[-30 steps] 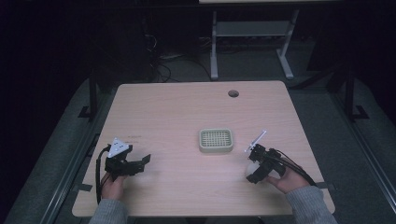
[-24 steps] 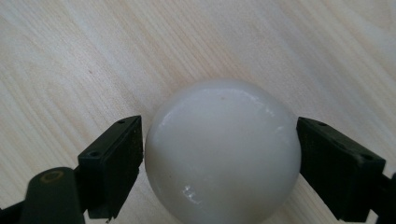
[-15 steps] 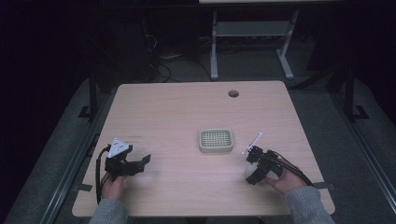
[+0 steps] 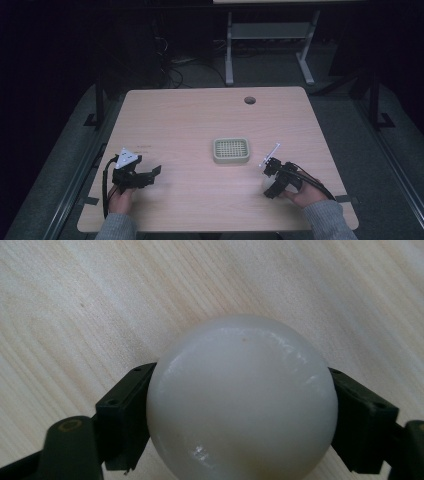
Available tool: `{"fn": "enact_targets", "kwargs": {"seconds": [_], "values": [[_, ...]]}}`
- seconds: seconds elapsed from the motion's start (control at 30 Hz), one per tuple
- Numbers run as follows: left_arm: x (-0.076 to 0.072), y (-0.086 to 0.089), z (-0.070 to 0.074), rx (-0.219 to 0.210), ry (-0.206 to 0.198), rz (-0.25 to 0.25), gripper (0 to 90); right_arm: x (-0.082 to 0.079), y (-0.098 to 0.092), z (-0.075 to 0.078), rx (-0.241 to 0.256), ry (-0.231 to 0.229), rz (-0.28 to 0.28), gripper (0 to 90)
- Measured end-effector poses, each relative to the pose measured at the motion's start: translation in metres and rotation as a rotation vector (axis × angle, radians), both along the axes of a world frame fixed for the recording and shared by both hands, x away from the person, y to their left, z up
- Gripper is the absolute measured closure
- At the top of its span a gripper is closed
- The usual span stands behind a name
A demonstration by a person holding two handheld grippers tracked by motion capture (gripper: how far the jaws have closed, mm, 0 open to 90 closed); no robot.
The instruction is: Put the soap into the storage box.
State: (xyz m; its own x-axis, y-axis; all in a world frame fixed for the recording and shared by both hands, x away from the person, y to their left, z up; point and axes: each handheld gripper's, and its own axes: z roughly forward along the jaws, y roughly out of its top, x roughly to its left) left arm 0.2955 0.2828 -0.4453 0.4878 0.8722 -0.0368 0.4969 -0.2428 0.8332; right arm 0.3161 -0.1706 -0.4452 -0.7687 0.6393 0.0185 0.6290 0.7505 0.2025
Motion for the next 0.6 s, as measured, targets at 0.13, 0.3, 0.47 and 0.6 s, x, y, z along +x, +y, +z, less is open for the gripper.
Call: {"fn": "enact_targets", "kwargs": {"seconds": [0.13,0.3,0.47,0.6], "values": [[0.0001,0.0003,0.0001,0.001,-0.002,0.0,14.9,0.0005,0.0005,0.0007,-0.004,0.001,0.002,22.8],[0.0,0.0001,0.0001,0.001,-0.001,0.0,14.8,0.0003,0.0008,0.001,-0.009,0.002,0.004,23.1],[-0.0001,-0.0002,0.0001,0.001,0.001,0.001,14.8,0.0005,0.0012,0.0012,-0.014,0.0,0.011,23.3],[-0.0002,-0.0004,0.0,-0.003,0.0,0.002,14.8,0.0002,0.0005,0.0018,-0.007,0.014,0.006,23.3]]}}
